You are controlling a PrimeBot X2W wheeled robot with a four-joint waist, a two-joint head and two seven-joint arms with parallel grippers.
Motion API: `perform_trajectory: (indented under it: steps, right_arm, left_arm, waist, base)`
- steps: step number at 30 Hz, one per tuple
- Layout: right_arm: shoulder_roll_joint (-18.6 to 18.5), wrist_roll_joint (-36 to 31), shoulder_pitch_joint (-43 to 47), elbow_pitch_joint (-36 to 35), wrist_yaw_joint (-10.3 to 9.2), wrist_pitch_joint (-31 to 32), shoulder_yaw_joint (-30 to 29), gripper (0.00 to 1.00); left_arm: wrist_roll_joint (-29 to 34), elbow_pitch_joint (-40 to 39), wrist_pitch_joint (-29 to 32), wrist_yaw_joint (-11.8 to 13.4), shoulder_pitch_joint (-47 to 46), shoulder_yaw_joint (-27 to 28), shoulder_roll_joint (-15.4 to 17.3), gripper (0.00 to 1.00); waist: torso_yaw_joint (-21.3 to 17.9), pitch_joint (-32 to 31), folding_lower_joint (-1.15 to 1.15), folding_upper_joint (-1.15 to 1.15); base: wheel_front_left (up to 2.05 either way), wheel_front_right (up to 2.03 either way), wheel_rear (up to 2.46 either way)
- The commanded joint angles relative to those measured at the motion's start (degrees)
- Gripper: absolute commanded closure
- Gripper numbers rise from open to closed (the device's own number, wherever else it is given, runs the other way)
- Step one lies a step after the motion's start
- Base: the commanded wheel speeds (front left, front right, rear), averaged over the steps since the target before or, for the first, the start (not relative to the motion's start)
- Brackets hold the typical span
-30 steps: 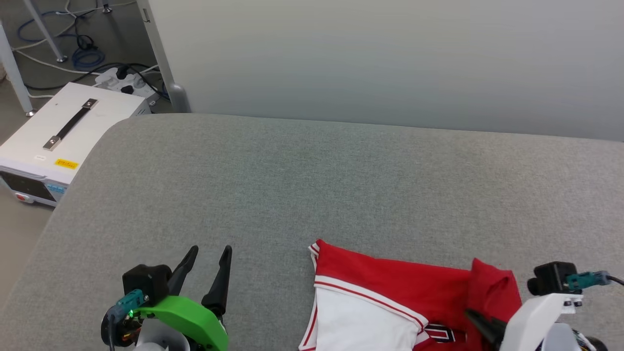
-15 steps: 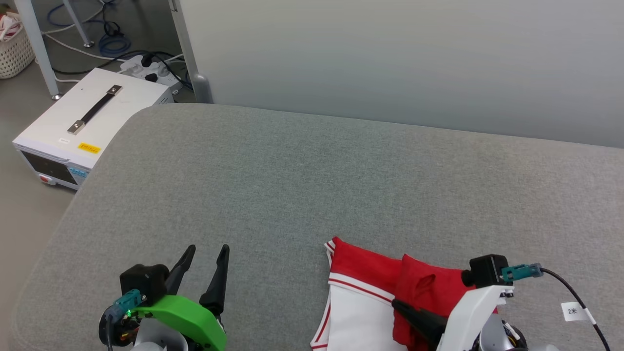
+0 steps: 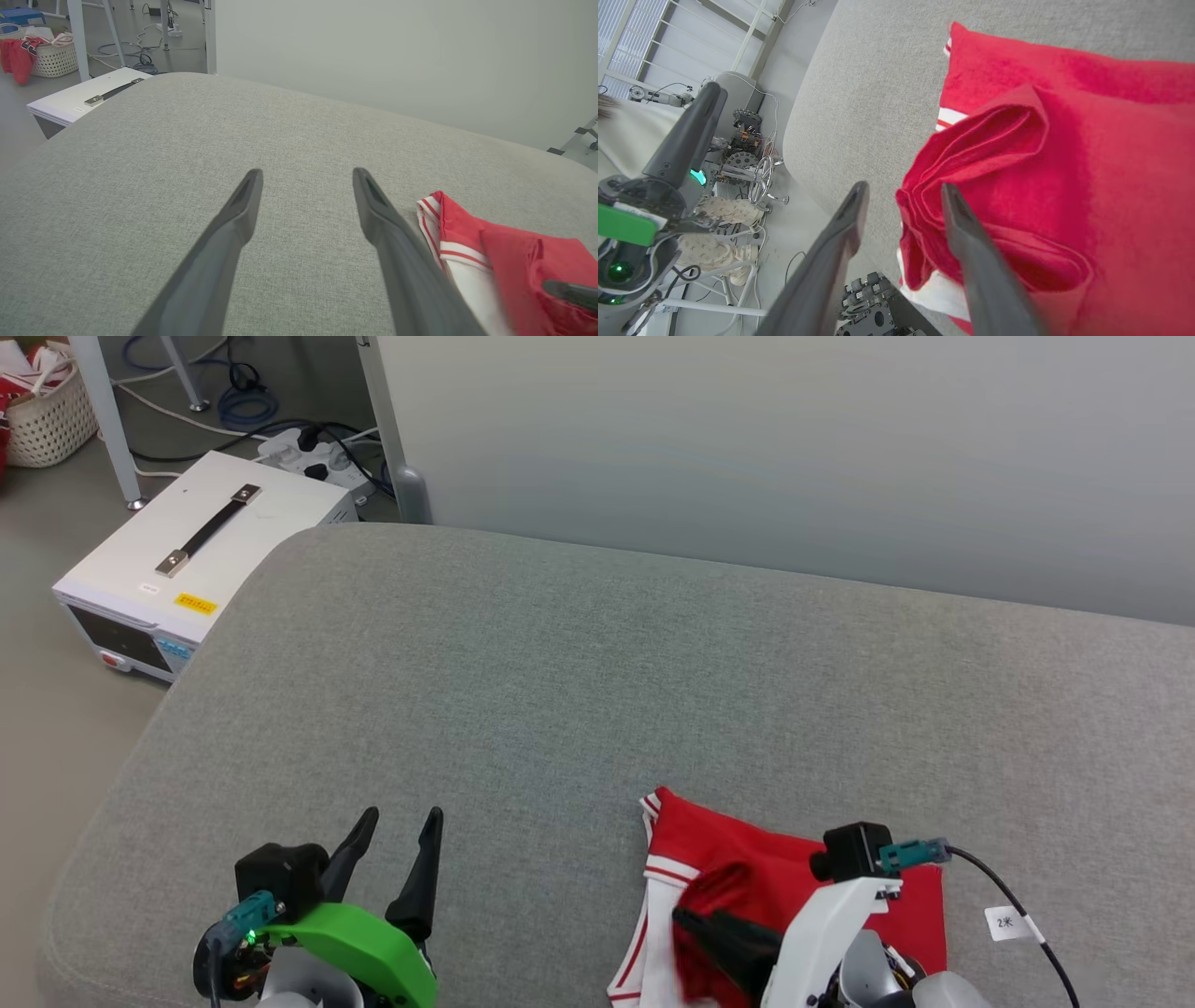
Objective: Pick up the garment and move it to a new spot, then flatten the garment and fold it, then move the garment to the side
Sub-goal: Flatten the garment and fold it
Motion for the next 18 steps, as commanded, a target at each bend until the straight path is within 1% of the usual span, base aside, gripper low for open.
perform_trajectory:
  steps: [1, 6, 9, 11, 15, 16, 18]
  right_arm:
    - [-0.10, 0.83, -1.60, 0.73, -0.02, -0.76, 1.06, 0.00]
    - [-0.10, 4.21, -3.17, 1.50, -0.02, -1.97, 5.05, 0.00]
    - [-0.10, 4.23, -4.16, 1.51, -0.02, -2.48, 5.37, 0.00]
    - [-0.10, 3.11, -4.87, 1.35, -0.02, -2.93, 4.59, 0.00]
    - [-0.10, -6.11, -7.02, -0.50, -0.02, -3.88, 2.13, 0.00]
    - [-0.27, -9.09, -7.49, -1.42, -0.02, -4.18, 1.24, 0.00]
    - [-0.70, -12.66, -7.86, -3.12, -0.02, -4.84, -0.96, 0.00]
  left_arm:
    - [-0.06, 0.25, 0.10, -0.12, -0.49, -0.19, -0.06, 0.00]
    - [-0.09, 0.39, 0.07, -0.07, -0.38, -0.29, -0.07, 0.00]
    - [-0.09, 0.14, -0.01, -0.22, -0.40, -0.17, -0.32, 0.00]
    - [-0.08, -0.06, -0.08, -0.21, -0.33, 0.12, -0.54, 0.00]
    - [0.34, -0.77, -0.25, -0.40, 0.08, 0.63, -0.94, 0.00]
    - [0.62, -1.16, -0.29, -0.92, 0.13, 0.60, -1.06, 0.00]
    - [0.92, -1.79, -0.36, -1.68, 0.38, 0.82, -1.47, 0.00]
  waist:
    - [0.14, 0.13, 0.00, 0.00]
    - [-0.17, 0.10, 0.00, 0.00]
    - [-0.57, -0.21, 0.00, 0.00]
    - [-0.93, -0.52, 0.00, 0.00]
    - [-2.07, -1.01, 0.00, 0.00]
    - [-2.39, -1.08, 0.00, 0.00]
    - [-3.10, -1.23, 0.00, 0.00]
  base:
    - [0.00, 0.00, 0.00]
    - [0.00, 0.00, 0.00]
    - [0.00, 0.00, 0.00]
    - [0.00, 0.00, 0.00]
    - [0.00, 0.00, 0.00]
    - [0.00, 0.00, 0.00]
    - [0.00, 0.00, 0.00]
